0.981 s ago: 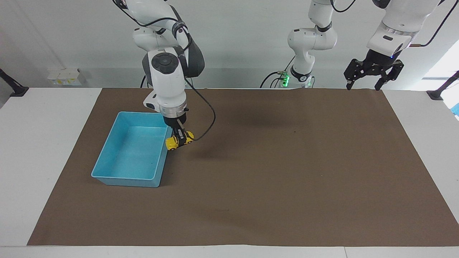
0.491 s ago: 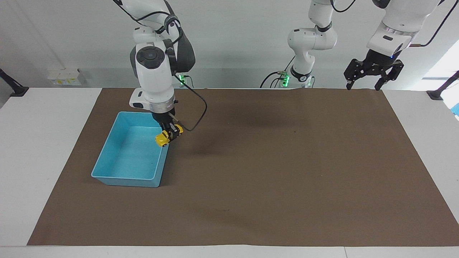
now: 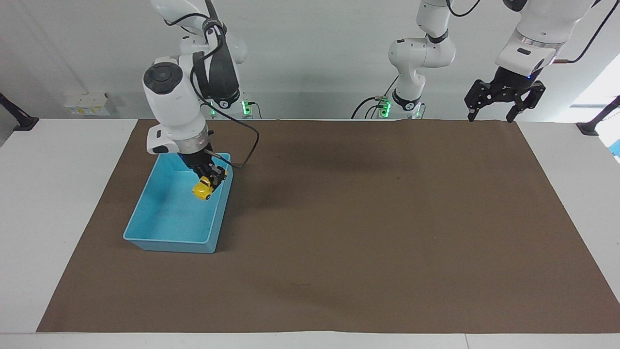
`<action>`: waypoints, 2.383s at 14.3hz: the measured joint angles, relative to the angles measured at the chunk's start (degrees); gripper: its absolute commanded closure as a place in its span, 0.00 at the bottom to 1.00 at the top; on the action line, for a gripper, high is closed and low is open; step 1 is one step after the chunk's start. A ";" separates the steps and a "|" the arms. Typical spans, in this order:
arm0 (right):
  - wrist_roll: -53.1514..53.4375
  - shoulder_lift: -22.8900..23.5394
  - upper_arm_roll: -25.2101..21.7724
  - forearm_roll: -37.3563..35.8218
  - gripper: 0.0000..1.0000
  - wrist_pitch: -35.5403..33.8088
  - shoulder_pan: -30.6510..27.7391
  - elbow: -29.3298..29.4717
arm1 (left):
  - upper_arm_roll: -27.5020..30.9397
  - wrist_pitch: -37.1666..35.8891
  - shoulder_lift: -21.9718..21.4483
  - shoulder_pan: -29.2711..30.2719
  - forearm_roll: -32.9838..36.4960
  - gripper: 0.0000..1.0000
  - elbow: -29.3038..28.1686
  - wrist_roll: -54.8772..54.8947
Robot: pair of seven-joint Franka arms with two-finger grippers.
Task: Wind up and store yellow beetle car
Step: 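Carry the car into the bin and lower it with the right gripper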
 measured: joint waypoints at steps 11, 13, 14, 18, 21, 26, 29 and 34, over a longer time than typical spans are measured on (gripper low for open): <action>-29.32 -1.48 -0.02 1.06 1.00 -0.10 -10.86 -3.13 | 0.00 0.00 0.00 0.00 0.00 0.00 0.00 0.00; -32.80 -2.05 -0.02 1.06 1.00 -0.03 -12.53 -4.21 | 0.00 0.00 0.00 0.00 0.00 0.00 0.00 0.00; -34.21 -2.45 -0.02 1.06 1.00 0.27 -13.15 -4.94 | 0.00 0.00 0.00 0.00 0.00 0.00 0.00 0.00; -35.58 -5.42 0.00 1.07 1.00 7.30 -13.39 -11.46 | 0.00 0.00 0.00 0.00 0.00 0.00 0.00 0.00; -35.77 -7.74 0.01 1.07 1.00 12.83 -13.28 -17.30 | 0.00 0.00 0.00 0.00 0.00 0.00 0.00 0.00; -37.49 -8.03 0.01 1.04 1.00 21.18 -13.25 -23.09 | 0.00 0.00 0.00 0.00 0.00 0.00 0.00 0.00; -37.94 -7.79 0.02 1.04 1.00 24.78 -13.21 -25.57 | 0.00 0.00 0.00 0.00 0.00 0.00 0.00 0.00; -37.94 -5.86 0.15 3.10 1.00 31.43 -12.37 -28.42 | 0.00 0.00 0.00 0.00 0.00 0.00 0.00 0.00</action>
